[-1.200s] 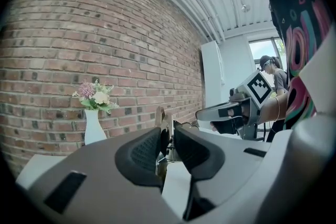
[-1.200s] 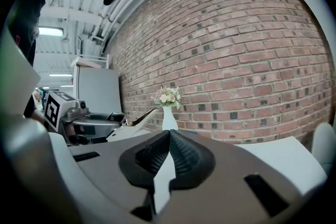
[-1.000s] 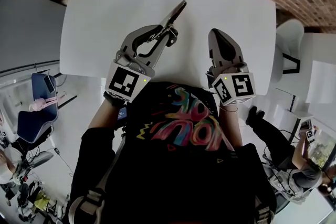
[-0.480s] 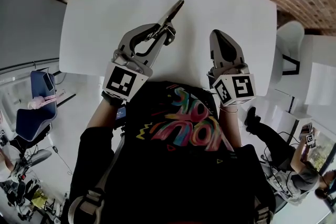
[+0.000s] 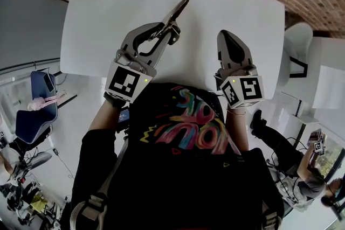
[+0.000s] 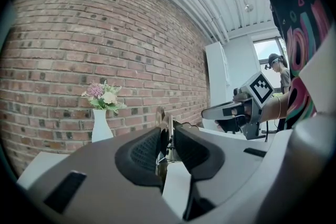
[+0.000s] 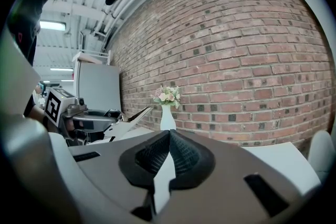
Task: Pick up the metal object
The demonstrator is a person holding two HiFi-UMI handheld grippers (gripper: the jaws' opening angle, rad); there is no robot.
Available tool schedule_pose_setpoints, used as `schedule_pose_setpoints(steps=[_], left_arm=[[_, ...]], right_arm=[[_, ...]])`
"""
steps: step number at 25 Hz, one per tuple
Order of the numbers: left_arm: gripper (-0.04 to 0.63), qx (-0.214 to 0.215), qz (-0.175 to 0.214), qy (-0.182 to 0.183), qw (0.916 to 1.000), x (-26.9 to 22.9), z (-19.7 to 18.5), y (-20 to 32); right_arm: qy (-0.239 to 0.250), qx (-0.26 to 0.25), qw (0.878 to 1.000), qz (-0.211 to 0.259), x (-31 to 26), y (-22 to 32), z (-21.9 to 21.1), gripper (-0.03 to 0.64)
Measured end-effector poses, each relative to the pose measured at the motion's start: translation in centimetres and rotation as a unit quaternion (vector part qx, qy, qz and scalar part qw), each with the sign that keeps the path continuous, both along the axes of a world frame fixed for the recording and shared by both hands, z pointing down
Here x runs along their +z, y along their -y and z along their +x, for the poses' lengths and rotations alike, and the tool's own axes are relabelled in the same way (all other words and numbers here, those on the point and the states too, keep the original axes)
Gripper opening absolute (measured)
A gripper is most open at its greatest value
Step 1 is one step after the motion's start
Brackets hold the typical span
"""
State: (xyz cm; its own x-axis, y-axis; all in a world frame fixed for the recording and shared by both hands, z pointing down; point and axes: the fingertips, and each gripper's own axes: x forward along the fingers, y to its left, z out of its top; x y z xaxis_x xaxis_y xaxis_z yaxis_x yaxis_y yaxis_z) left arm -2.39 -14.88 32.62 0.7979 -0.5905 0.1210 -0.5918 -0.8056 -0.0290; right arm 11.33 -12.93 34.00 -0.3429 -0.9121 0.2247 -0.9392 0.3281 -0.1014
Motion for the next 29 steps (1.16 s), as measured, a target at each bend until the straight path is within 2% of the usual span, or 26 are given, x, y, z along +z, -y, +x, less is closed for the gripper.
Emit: schedule_pose_setpoints(steps=[23, 29], left_arm=[[0.097, 0.006, -0.004, 0.004, 1.0, 0.25, 0.32, 0.51], [0.097, 0.01, -0.011, 0.018, 0.9997, 0.6, 0.01, 0.67]], right_arm=[[-0.004, 0.007, 1.0, -0.007, 0.32, 0.01, 0.61, 0.015], [-0.004, 0.009, 1.0, -0.007, 0.19, 0.09, 0.34, 0.015]])
